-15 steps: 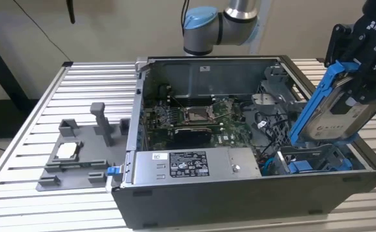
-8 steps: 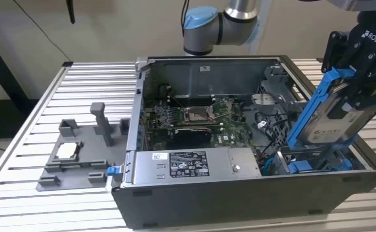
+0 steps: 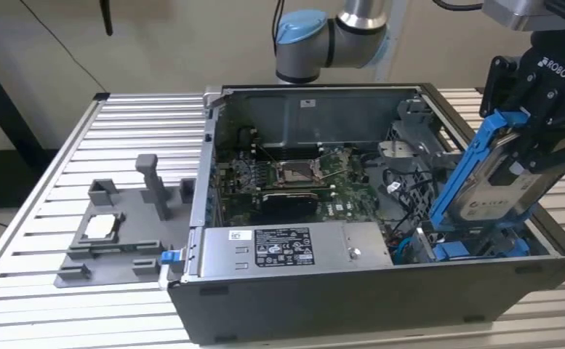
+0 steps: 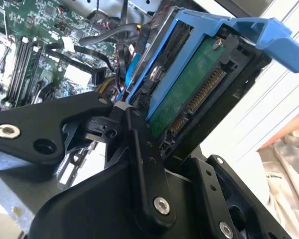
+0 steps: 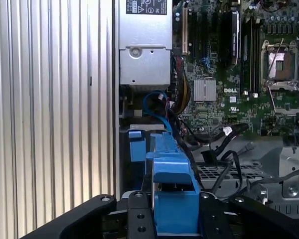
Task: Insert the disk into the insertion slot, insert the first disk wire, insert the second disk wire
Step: 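Insert the disk into the insertion slot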
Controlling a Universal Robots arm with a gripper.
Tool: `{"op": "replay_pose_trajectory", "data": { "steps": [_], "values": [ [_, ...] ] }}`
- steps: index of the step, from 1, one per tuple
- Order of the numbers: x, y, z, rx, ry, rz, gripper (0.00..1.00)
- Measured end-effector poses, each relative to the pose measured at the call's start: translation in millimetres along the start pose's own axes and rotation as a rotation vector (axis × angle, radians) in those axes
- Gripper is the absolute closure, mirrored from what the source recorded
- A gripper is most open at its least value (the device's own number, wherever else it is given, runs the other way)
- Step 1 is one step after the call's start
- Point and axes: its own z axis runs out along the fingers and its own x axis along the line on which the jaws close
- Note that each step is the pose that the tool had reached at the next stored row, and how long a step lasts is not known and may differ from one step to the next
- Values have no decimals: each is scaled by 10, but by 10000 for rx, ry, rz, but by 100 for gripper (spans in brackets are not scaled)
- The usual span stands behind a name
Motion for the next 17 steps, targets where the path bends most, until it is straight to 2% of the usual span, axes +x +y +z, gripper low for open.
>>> {"op": "replay_pose_trajectory", "data": {
  "steps": [10,15,17],
  "values": [
    [5,-5,136,0,4,-3,68],
    [7,-9,187,0,24,-5,68],
    [8,-10,212,0,52,-5,68]
  ]
}}
